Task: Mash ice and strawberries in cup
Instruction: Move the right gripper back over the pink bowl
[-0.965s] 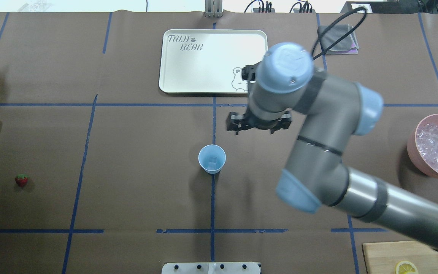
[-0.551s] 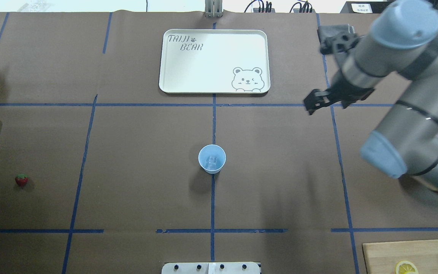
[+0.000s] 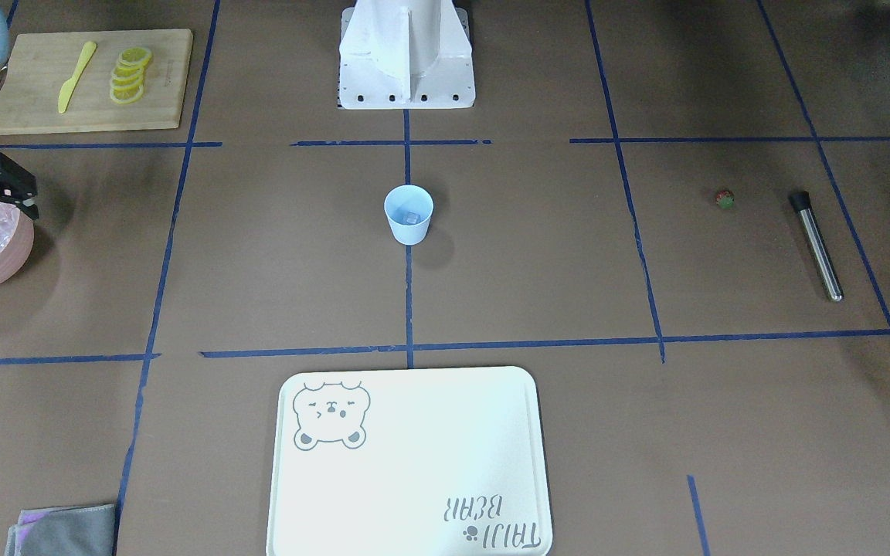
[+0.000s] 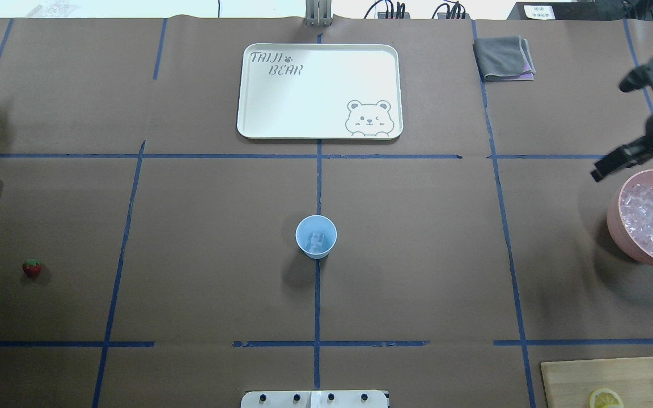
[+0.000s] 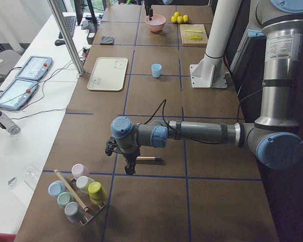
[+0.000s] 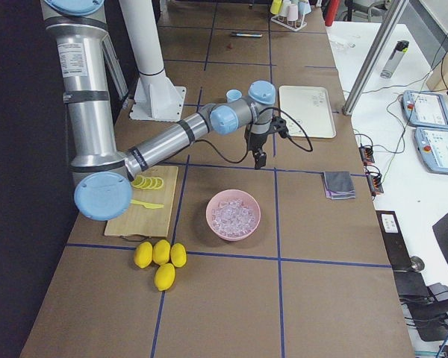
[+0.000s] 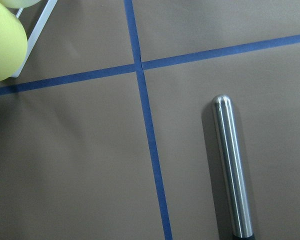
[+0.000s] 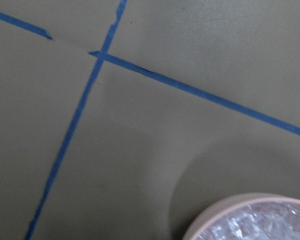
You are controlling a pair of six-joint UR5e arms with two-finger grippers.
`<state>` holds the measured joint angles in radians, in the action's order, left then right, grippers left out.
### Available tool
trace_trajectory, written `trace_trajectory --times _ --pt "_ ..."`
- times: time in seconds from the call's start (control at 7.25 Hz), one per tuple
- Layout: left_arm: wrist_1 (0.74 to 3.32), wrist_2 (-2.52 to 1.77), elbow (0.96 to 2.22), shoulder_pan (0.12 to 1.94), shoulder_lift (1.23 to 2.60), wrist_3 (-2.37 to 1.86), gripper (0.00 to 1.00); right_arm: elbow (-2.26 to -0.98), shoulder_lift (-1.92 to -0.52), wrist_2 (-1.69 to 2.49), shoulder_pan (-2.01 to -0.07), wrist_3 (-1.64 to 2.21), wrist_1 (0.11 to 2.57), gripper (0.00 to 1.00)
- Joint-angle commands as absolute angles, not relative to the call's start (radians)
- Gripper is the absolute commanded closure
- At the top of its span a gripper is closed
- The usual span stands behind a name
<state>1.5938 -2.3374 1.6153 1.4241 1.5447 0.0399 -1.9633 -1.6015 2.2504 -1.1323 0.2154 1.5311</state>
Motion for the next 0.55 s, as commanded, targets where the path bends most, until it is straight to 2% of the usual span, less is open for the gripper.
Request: trace_trajectory --times 0.0,0.41 --pt "1.594 -2.338 1.617 1.422 1.545 0.038 0.0 -1.886 -1.751 2.258 -1.152 0.172 1.278 0.01" --pt "1.594 -2.338 1.617 1.422 1.545 0.04 0.0 -1.784 -1.77 2.231 -1.151 0.175 1.177 0.1"
